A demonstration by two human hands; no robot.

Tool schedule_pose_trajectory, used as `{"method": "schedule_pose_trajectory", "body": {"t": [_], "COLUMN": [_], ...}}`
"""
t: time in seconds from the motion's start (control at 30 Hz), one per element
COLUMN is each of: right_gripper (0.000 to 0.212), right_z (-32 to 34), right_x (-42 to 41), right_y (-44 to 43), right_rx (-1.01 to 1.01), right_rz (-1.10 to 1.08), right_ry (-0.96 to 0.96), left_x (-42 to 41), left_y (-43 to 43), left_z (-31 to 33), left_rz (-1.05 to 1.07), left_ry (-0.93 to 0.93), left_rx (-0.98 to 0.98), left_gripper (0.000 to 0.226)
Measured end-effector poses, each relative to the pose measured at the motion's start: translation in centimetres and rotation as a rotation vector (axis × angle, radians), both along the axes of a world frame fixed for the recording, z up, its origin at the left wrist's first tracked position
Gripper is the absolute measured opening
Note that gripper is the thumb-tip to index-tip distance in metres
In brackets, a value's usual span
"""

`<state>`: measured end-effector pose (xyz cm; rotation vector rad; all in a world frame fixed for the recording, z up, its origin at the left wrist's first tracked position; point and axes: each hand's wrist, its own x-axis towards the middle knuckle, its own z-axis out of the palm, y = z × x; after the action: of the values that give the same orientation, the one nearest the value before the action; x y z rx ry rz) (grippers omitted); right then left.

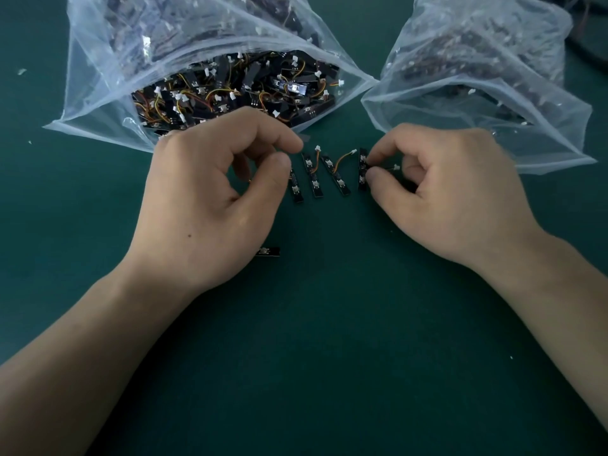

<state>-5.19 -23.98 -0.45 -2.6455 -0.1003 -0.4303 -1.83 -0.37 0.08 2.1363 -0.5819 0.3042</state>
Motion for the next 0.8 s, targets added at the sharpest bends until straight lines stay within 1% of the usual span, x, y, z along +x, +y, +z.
{"method": "schedule_pose_trajectory", "body": {"t": [0.07,0.17,0.8], "right_gripper": [0.011,0.02,0.025], "right_z": [0.03,0.19,0.45], "right_x": [-0.07,-0.15,-0.58], "right_y": [0.0,0.03,0.09], "right_rx": [-0.007,0.017,-0.052], "right_rz": [-0.001,-0.009,0.033], "right_ry": [0.003,0.008,0.064], "left_x": [-0.05,-0.09,-0.12], "left_y": [-0.03,-0.05,-0.11], "left_z": [0.01,0.04,0.13], "left_rz": [-0.002,-0.003,-0.01], "left_ry": [-0.001,-0.005,-0.008], "left_rx": [0.003,0.005,0.001], "left_gripper": [0.018,0.018,0.018]}}
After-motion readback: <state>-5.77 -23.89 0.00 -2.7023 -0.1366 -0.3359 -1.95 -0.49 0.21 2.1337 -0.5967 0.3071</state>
